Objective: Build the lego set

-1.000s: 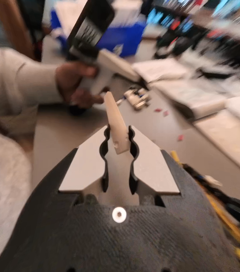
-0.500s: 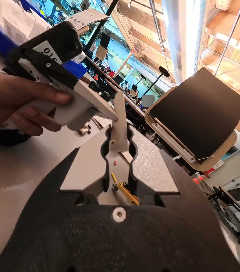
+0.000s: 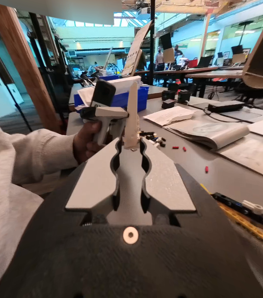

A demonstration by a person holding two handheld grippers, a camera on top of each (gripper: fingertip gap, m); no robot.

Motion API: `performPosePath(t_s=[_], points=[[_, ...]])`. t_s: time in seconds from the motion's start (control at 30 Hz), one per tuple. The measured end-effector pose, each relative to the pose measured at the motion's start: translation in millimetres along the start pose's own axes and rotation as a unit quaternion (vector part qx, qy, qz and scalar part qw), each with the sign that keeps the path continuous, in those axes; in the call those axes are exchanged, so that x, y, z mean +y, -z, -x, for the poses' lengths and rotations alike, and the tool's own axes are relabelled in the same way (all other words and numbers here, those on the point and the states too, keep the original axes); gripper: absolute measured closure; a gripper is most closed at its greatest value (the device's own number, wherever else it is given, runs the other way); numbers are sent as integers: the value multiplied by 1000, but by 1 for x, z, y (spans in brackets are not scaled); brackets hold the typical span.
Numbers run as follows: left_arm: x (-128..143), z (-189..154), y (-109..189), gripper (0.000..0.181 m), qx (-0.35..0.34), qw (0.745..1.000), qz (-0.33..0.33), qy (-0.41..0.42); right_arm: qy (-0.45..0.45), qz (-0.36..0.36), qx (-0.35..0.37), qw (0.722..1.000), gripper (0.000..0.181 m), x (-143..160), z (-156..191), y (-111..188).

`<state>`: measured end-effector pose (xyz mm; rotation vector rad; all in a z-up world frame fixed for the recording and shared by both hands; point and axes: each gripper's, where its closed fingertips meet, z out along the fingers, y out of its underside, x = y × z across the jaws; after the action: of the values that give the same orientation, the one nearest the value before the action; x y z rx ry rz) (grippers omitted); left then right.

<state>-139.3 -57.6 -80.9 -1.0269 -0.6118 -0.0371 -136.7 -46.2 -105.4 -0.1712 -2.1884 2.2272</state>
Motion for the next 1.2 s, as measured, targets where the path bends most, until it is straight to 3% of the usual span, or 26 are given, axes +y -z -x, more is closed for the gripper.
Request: performPosePath(t_s=[0.1,0.23,0.4,0.67,0.83,1.2], points=[[-2,-4,0,181,25,999,-9,26,-34,-9,-18,999,169,-2,2,0],[-3,3,0,181,-2,999,-19,29,-49,-8,-13,999,170,-3,-2,-1],[2,7,-2,166,-4,999,-10,52,-4,-6,20,1000,172,-4,-6,-2],[9,10,-5,161,-3,997,6,83,59,-21,43,997,175,-12,-3,-1],[8,8,-5,175,4,997,3,83,52,-24,34,998,175,-12,-1,-2],[5,1,-4,178,36,995,1,97,48,-21,17,998,177,-8,6,-5]])
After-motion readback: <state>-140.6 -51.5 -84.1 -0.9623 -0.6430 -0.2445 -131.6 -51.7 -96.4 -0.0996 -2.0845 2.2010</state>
